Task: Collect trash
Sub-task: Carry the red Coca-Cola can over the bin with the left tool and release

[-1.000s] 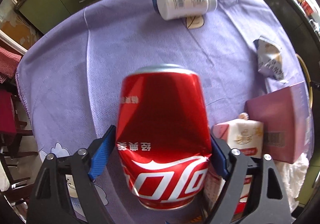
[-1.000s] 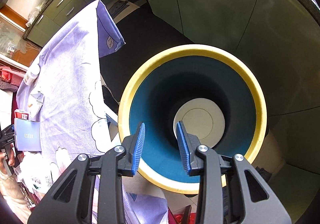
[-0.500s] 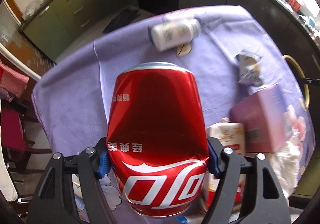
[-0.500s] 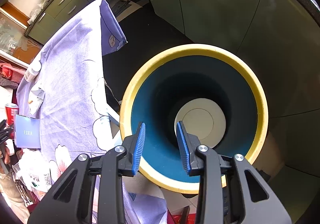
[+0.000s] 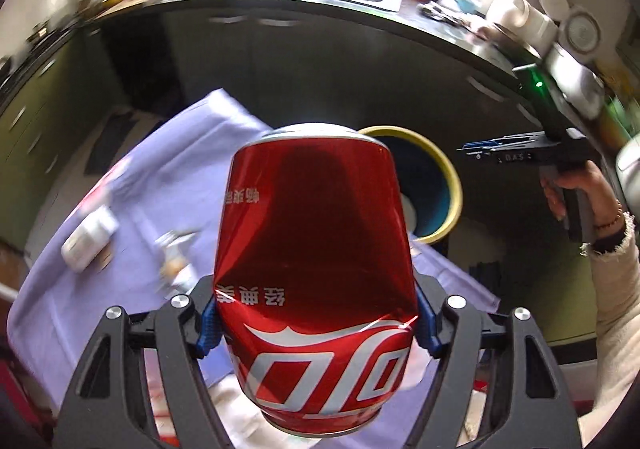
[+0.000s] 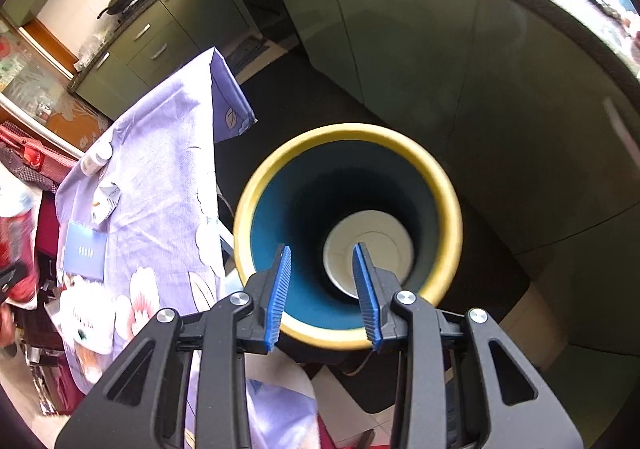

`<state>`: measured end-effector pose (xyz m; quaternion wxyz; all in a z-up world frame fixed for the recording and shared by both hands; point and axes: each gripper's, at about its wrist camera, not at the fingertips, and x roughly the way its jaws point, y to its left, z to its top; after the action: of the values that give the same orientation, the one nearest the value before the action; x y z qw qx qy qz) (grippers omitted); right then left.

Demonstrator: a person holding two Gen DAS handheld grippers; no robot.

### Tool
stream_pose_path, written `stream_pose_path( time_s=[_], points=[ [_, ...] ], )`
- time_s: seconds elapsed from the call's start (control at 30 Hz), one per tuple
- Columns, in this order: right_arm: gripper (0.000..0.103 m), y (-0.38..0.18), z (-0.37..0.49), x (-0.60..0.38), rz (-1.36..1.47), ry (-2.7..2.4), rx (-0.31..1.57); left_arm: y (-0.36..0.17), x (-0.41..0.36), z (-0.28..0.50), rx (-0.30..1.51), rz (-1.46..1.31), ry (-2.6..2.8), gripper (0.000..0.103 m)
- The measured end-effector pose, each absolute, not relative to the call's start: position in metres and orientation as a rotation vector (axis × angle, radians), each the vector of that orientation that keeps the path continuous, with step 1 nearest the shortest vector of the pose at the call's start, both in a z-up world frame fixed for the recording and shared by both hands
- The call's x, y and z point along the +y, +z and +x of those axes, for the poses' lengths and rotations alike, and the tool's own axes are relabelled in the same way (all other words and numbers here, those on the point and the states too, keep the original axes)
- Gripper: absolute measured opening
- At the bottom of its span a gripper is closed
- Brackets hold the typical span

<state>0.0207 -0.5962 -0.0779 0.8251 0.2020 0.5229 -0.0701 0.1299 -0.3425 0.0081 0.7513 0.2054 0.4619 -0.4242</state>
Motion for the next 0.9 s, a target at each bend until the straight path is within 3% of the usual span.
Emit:
stream_pose_path(
  time_s=[0.27,0.47,0.67,0.9],
  points=[
    [0.033,-0.064,-0.05,-0.64,0.457,-0.22,1.062,-0.07,-0.495,0.133,1.128,0.53,-1.0,0.07],
    [0.035,-0.073,-0.075,-0.656,0.489,-0.234,1.068,-0.106,-0.539,0.141,1.182,0.541,-1.001,0.07],
    [0.037,-0.072,-0.063,-0.636,0.452,-0.177,1.071,-0.052,-0.496,0.135,1.062,0.451,-1.033,0.073],
    [0.041,-0.073,-0.022,-0.566,0.354,-0.027,1.116,0.031,-0.338,0.113,0.804,0.245,-0.949,0.094]
  ],
)
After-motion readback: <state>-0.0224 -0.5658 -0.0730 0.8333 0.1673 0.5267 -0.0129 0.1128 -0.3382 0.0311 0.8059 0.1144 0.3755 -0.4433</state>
